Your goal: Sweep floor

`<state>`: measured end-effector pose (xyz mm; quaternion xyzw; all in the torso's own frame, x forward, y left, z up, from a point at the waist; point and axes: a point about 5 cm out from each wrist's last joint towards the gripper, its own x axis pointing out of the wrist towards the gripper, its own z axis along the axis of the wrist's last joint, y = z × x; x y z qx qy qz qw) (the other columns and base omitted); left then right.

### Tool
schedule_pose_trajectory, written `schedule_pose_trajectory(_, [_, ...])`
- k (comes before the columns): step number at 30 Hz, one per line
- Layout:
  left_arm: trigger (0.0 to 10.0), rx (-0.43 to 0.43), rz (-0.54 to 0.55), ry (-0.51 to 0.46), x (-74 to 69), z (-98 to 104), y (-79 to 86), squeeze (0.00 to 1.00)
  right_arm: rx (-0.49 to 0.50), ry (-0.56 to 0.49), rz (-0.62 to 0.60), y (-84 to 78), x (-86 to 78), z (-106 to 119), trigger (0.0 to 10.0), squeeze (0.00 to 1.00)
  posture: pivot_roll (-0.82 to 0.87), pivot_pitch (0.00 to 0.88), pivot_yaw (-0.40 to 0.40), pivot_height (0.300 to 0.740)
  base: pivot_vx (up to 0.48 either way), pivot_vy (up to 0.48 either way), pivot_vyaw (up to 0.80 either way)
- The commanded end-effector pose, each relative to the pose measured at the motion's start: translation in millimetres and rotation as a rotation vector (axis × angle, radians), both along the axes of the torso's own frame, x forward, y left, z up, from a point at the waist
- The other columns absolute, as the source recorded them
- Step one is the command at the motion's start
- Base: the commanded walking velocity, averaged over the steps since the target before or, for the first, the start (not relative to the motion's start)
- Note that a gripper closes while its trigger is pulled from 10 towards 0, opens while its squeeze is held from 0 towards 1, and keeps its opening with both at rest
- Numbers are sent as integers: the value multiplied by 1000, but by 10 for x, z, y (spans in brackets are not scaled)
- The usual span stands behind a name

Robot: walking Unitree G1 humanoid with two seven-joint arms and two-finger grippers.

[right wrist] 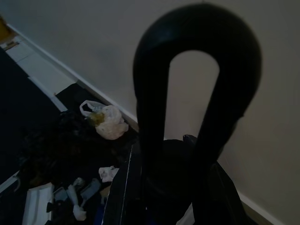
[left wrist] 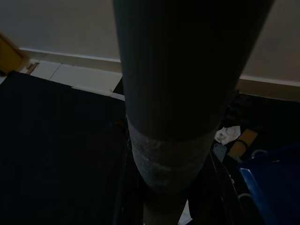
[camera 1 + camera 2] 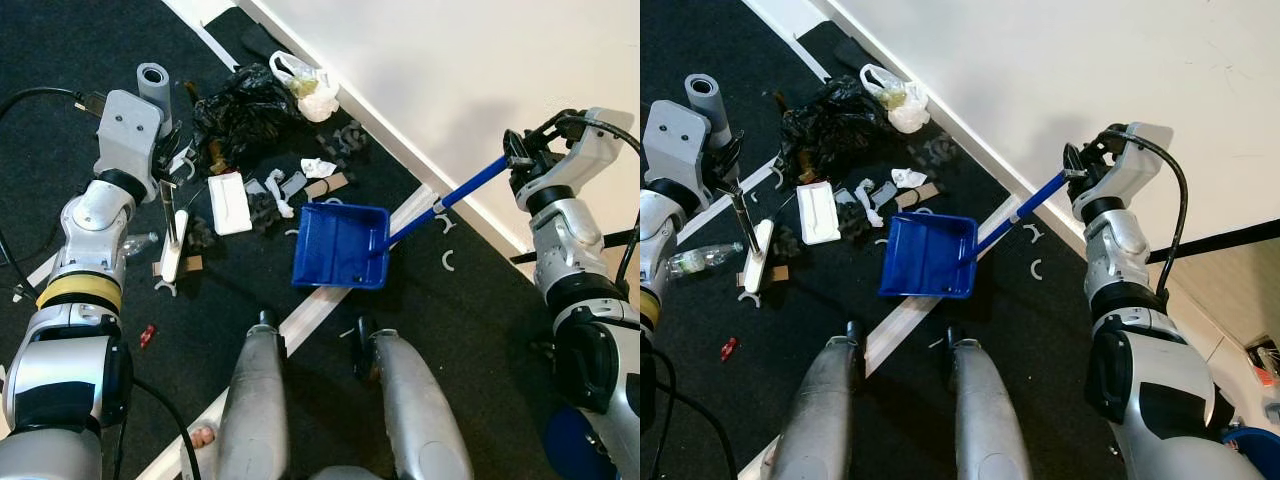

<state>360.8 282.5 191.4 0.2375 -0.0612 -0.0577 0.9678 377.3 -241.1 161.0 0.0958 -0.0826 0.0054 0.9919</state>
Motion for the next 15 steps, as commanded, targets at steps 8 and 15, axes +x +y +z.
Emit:
schedule_pose_trajectory(8, [10000, 40, 4, 25, -37, -20, 95, 0, -8, -8, -49, -142, -12, 61, 10000, 0, 148, 454, -74, 740, 0, 0, 0])
schedule_pose_trajectory(15, [10000, 37, 0, 28, -33, -43, 71, 0, -78, 48, -6, -14, -37, -102, 10000, 0, 148, 455, -75, 740, 0, 0, 0])
